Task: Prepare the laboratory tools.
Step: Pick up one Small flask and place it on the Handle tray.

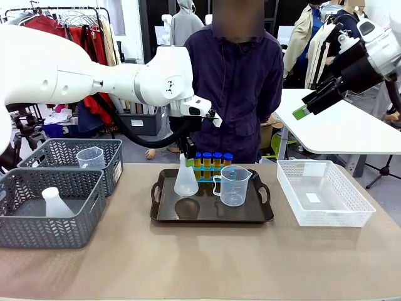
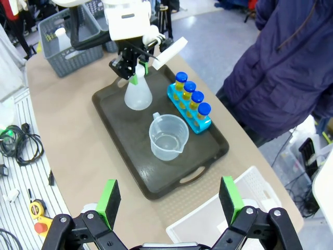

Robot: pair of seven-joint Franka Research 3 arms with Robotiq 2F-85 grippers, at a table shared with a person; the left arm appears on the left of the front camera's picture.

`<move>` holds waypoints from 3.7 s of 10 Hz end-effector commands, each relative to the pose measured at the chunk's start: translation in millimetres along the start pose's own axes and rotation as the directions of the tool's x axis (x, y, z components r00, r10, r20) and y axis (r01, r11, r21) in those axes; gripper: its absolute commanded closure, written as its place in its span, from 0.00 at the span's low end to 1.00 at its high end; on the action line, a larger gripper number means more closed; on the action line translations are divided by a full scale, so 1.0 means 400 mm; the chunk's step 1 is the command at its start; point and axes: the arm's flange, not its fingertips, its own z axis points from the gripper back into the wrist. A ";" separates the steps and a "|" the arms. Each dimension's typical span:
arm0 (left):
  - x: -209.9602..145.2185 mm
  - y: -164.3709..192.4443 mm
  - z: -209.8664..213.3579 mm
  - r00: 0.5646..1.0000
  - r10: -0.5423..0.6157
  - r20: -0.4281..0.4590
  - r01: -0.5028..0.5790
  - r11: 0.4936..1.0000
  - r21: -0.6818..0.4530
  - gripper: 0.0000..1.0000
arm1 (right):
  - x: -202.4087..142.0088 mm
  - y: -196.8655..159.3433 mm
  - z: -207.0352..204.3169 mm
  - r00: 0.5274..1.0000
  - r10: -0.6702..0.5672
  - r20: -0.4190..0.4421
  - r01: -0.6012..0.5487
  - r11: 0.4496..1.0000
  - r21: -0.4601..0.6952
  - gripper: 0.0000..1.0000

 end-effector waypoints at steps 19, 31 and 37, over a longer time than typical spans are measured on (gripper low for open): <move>-0.031 -0.011 -0.040 0.999 -0.026 0.019 0.025 0.999 0.023 0.00 | 0.001 -0.004 -0.002 1.000 0.005 0.026 -0.005 1.000 0.013 0.00; 0.000 0.000 -0.035 1.000 -0.013 0.013 0.013 1.000 0.007 0.00 | 0.001 -0.004 -0.002 1.000 0.005 0.026 -0.005 1.000 0.013 0.00; -0.036 -0.001 0.147 0.988 -0.052 0.147 0.070 0.989 -0.127 0.00 | 0.001 -0.004 -0.002 1.000 0.005 0.026 -0.005 1.000 0.013 0.00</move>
